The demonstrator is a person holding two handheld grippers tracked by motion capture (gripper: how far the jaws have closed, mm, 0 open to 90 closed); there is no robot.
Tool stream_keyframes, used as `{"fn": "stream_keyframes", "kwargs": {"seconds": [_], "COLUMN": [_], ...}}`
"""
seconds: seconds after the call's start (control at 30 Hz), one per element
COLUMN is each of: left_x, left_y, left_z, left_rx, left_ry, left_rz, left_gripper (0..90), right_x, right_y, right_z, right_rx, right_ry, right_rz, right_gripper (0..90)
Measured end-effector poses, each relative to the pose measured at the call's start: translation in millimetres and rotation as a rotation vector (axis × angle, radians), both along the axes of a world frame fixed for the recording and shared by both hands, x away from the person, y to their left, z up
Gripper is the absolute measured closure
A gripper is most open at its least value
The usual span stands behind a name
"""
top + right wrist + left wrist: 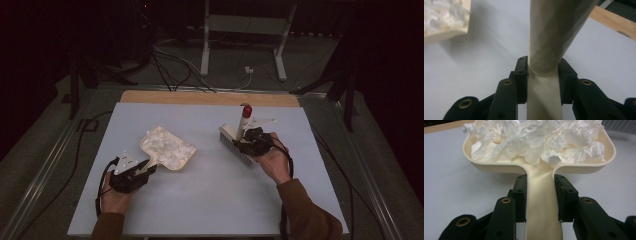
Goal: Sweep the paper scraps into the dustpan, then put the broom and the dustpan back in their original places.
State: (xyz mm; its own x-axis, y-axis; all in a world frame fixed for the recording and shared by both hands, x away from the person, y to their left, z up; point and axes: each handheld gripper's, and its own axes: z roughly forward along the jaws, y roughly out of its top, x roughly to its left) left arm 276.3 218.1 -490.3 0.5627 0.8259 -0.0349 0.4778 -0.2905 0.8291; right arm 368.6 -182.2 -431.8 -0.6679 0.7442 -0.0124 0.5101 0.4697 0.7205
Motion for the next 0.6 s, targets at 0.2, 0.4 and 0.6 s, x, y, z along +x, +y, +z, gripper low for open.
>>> {"fn": "stream_keyframes", "kwargs": {"seconds": [0.2,0.4,0.6], "left_x": [-0.8,-2.2,-2.7], "left_y": [0.7,1.3,1.6], "left_z": [0.9,2.5,2.7], "left_rx": [0.006,-0.001,-0.003], "left_ry": [-0.010,-0.031,-0.041], "left_rz": [0.052,0.117,0.172], "left_gripper": [66.8,66.8,66.7], "right_x": [0.0,-1.7,-4.7], "right_y": [-11.8,-24.1,-38.4], "right_z": [-1.2,-0.1,1.7], "right_rx": [0.000,-0.008,-0.023], "right_ry": [0.005,-0.001,-0.005], "right_rz": [0.021,0.042,0.101], "right_gripper": [67.3,67.3,67.3]}}
